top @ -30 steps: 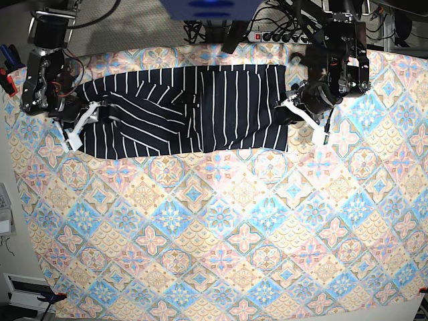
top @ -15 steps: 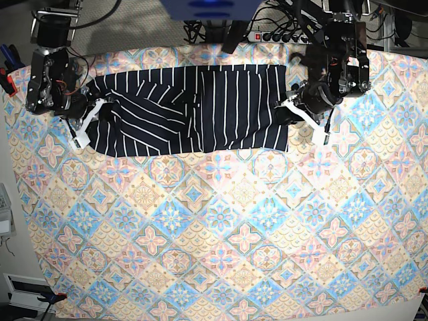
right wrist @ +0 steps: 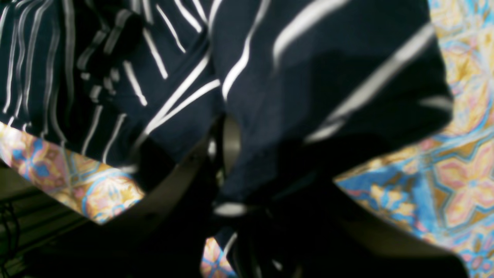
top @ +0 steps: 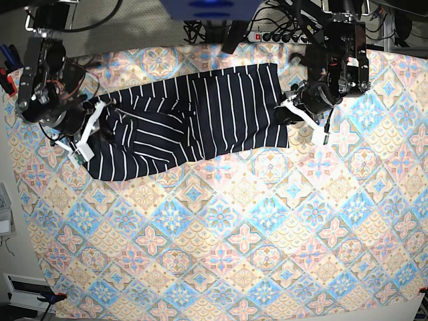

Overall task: Fold the T-shirt properly
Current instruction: 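Grasp both ends of the folded strip and pull it away from the robot, then lift the strip's end with the right gripper and fold it toward the left gripper, then grasp the folded bundle's corners with both grippers and rotate it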

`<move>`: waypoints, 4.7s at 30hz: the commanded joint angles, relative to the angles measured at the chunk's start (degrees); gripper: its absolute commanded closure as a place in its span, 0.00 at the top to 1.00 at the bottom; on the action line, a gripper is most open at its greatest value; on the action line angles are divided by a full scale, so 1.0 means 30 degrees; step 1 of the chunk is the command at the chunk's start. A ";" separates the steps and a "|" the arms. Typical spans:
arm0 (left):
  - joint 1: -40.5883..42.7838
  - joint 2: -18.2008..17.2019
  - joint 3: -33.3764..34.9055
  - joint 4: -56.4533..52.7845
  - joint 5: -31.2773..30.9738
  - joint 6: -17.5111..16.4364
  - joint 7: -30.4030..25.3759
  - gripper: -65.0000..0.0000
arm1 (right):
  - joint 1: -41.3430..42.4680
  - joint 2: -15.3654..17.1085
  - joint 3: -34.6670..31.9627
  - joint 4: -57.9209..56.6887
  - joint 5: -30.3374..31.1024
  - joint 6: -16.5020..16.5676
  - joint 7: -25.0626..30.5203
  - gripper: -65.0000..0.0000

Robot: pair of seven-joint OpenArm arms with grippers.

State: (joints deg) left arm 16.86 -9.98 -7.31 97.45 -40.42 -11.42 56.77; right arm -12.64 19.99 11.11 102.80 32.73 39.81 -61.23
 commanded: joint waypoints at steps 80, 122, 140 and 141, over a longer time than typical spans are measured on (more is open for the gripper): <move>-0.0361 -0.0029 -0.0068 -0.1787 -0.0283 -0.0047 -0.0272 0.38 | 0.5753 -0.4626 -2.0276 -0.0290 -1.0427 0.0063 0.2257 0.35; 0.2540 -0.0733 0.1573 0.4894 -0.0313 -0.0164 -0.0155 0.37 | 0.6310 -0.4978 -1.5646 -0.4275 -1.0456 0.0063 0.4894 0.19; 0.2247 -0.2725 0.4650 0.3546 0.2706 0.0012 -0.0185 0.37 | 0.7248 -0.4919 -1.2100 -0.4363 -1.0485 0.0063 0.4894 0.19; 0.2394 -0.2725 0.4503 0.3634 0.3116 0.0012 -0.0214 0.37 | 0.7248 -0.4919 -1.1895 -0.4363 -1.0485 0.0063 0.4894 0.19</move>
State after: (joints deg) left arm 23.94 -17.96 6.39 107.15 -30.83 -10.98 56.73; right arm 8.08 5.69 -24.58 88.53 0.36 39.86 -47.79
